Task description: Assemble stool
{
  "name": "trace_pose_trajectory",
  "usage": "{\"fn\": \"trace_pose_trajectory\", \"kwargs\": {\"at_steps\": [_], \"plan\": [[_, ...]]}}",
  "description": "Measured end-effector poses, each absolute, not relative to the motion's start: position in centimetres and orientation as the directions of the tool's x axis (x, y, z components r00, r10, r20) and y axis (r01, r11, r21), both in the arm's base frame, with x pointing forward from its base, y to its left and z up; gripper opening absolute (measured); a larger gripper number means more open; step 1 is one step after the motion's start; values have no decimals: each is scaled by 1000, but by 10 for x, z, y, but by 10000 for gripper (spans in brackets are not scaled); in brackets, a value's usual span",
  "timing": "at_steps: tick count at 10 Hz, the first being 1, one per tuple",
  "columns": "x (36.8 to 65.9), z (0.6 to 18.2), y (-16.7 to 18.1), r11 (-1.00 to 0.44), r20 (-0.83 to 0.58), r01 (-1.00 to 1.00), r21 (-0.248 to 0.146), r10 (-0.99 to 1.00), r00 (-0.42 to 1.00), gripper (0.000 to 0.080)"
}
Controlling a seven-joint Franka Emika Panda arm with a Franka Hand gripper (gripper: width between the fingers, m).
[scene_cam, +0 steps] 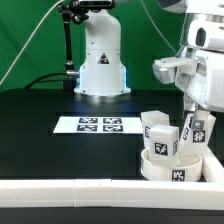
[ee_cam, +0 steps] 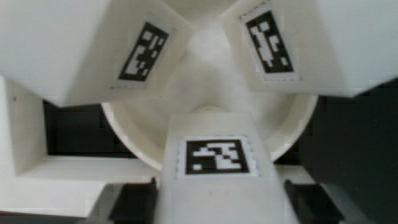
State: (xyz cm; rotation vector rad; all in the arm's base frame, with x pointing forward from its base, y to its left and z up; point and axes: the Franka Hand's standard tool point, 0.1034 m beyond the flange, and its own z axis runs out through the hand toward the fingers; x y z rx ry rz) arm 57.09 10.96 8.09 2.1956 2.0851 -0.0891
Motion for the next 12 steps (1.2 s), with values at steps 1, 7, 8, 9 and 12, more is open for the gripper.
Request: {"fn": "trace_pose_trajectory", "kwargs": {"at_steps": [1, 7, 8, 9, 12], "plan": [[571, 82, 103, -122, -119, 992, 30, 985, 124, 337], [568, 79, 87, -602, -102, 799, 7, 794, 599, 337], [568, 79, 87, -643, -101, 766, 12, 761, 641, 337], [568, 79, 87, -703, -100, 711, 20, 706, 701, 337], [568, 79, 76, -874, -50, 485, 22, 484, 874, 338]]}}
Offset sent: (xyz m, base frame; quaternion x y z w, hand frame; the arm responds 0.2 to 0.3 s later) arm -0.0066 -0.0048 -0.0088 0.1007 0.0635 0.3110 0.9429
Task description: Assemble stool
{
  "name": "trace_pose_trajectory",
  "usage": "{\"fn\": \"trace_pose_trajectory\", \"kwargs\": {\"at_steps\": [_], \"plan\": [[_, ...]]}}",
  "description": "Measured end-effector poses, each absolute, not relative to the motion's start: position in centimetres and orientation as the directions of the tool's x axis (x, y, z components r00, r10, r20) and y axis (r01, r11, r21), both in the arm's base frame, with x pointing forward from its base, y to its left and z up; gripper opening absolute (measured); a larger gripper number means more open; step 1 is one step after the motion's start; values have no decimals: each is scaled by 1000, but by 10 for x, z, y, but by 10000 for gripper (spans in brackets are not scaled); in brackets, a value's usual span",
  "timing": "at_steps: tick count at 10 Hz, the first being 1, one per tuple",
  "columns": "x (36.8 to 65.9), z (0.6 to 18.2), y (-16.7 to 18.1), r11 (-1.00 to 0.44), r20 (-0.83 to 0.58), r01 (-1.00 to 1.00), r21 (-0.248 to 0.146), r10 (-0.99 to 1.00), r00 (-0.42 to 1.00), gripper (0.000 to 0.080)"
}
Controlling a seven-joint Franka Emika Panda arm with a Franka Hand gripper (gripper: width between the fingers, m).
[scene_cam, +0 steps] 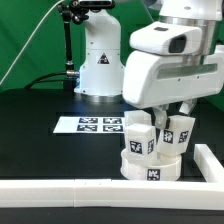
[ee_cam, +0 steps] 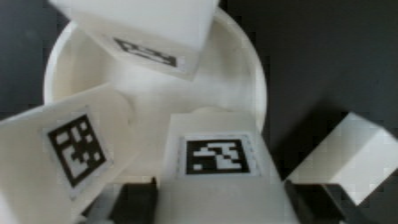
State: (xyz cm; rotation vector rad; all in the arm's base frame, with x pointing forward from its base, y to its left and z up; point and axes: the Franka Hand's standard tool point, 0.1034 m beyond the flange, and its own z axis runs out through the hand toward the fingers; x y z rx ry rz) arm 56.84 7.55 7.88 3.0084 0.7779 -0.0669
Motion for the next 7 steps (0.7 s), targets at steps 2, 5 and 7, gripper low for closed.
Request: {"fn": "trace_pose_trajectory", "kwargs": {"at_steps": [2, 5, 7], "plan": [[569, 78, 75, -955, -20, 296, 9, 296, 955, 338], [569, 78, 76, -1000, -13, -2, -7, -2, 1000, 338], [569, 78, 76, -994, -14, -109, -6, -109, 994, 338]]}}
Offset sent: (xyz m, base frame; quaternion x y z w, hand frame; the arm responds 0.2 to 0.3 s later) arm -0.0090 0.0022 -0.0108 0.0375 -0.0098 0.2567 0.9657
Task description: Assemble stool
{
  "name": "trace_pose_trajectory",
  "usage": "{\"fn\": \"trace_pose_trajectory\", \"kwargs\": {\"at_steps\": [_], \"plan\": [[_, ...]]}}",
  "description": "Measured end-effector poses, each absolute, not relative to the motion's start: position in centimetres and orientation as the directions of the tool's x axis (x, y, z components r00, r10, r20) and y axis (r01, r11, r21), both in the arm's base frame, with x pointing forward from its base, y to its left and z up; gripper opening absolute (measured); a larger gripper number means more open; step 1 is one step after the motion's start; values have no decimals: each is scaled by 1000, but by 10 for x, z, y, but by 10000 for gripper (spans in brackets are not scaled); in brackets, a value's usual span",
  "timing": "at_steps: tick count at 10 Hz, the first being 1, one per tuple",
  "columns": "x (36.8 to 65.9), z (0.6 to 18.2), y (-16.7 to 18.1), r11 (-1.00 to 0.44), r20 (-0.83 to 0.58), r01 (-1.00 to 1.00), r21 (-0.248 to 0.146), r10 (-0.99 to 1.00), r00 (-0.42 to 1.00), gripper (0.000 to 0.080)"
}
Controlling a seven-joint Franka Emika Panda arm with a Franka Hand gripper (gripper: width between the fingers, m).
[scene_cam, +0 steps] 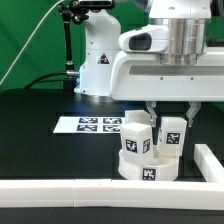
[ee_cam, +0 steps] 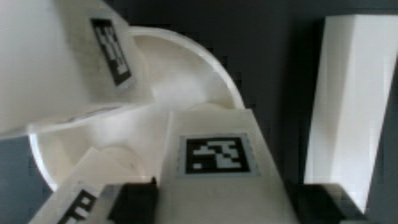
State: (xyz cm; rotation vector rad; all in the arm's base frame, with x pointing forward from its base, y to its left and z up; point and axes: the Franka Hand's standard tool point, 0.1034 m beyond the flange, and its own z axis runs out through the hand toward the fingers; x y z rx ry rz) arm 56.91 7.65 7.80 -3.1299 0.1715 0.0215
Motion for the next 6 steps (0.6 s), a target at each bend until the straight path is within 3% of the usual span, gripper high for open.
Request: {"fn": "trace_pose_trajectory", "kwargs": {"at_steps": [3, 6], "plan": [[569, 78, 77, -956, -15, -293, -8, -293, 956, 338], [571, 77, 77, -830, -11, -557, -36, -557, 830, 338]]}}
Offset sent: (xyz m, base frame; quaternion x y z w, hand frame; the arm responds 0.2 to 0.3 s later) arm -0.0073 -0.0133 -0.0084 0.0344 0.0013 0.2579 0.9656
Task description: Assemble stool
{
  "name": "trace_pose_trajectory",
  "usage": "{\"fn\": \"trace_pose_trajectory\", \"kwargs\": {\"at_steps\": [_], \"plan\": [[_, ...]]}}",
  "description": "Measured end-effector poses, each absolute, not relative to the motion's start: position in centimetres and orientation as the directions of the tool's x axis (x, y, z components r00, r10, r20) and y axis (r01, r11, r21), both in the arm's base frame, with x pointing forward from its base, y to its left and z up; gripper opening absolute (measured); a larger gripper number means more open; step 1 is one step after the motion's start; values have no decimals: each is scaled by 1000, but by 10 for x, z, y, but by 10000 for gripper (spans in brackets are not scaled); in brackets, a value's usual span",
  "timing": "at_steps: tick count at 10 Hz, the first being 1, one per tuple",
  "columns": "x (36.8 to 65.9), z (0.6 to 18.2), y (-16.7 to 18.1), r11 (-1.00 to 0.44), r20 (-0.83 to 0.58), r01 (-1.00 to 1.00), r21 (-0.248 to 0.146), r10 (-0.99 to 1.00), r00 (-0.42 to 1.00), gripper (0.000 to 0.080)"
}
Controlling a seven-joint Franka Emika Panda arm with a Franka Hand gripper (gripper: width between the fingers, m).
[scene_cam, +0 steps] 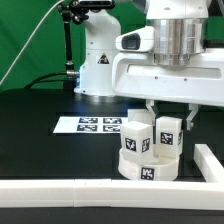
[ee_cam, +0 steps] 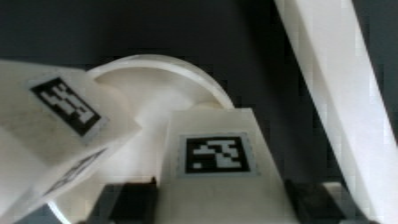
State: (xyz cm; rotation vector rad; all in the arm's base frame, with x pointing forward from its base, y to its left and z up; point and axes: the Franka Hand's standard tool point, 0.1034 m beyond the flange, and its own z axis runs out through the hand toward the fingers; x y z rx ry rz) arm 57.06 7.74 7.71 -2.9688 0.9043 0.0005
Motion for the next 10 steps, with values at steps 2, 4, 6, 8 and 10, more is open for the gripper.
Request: {"fn": "trace_pose_trajectory", "kwargs": {"at_steps": [2, 4, 6, 8, 10], "plan": [[572, 77, 80, -658, -14, -750, -62, -751, 660, 338], [573, 76, 82, -500, -31, -861, -90, -863, 504, 338], [575, 76, 86, -310, -58, -944, -117, -946, 318, 338], [576, 76, 87, -178, -92, -977, -117, -978, 189, 338], [575, 75, 90, -17, -127, -994, -105, -991, 30, 338]]}}
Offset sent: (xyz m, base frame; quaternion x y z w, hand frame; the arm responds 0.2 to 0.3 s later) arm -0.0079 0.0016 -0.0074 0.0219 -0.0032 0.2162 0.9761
